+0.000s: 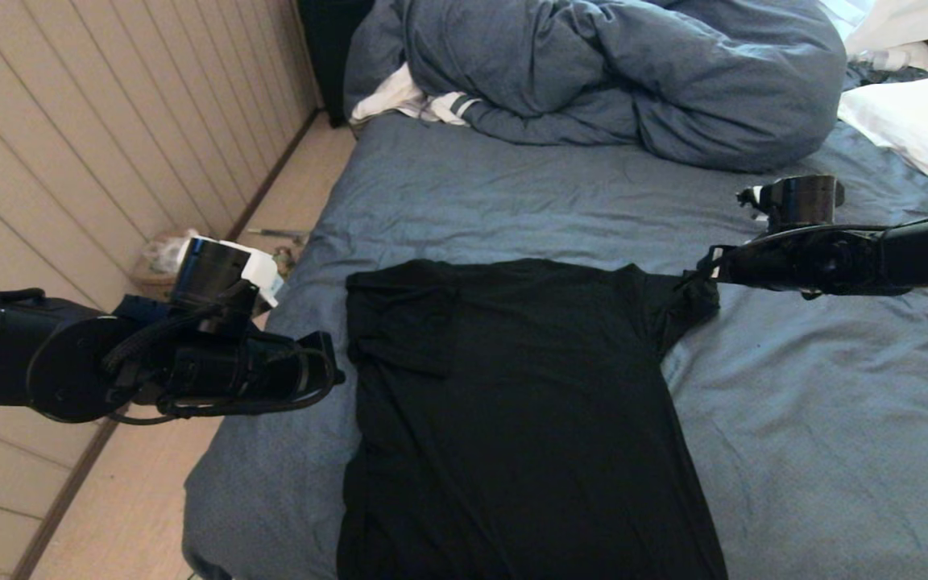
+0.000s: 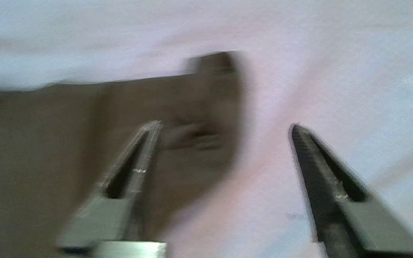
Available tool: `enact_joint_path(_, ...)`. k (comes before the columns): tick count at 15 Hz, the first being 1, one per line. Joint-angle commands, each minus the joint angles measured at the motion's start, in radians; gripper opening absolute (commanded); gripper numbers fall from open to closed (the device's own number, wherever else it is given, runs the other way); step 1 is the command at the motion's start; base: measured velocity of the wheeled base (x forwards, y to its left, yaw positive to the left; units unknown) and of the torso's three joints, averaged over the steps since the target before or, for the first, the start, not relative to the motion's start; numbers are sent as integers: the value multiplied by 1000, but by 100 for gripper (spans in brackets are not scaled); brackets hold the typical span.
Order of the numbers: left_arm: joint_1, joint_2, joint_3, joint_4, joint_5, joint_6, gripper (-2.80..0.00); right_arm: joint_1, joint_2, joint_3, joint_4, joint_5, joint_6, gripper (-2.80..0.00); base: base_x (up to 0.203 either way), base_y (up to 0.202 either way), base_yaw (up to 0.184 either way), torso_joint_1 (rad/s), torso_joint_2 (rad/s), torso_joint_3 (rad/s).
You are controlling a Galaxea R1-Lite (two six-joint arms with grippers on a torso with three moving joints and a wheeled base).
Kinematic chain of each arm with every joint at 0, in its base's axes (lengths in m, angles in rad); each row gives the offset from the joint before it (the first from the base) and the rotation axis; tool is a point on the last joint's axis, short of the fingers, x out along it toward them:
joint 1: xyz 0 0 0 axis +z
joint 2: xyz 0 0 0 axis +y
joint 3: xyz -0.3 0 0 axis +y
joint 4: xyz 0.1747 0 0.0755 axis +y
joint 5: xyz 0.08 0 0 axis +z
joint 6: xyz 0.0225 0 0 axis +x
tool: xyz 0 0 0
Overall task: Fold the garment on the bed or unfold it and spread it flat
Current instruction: Unford the black T-shirt
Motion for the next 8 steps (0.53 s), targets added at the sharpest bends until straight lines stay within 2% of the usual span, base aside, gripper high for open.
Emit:
enact_joint_path(1,-2,1,0,0,-1,-3,-280,43,16,-4,-1,-2,-1,-280,0,0,0,0,0,0)
enact_joint_path(4,-2,1,2,0,1,-3,-280,104,84,-49,-2,-6,3,-280,0,0,0,0,0,0)
enact_joint_path(8,0,8,0,0,1,-3,-280,113,172,-90,-3,-8,8,-280,0,0,0,0,0,0)
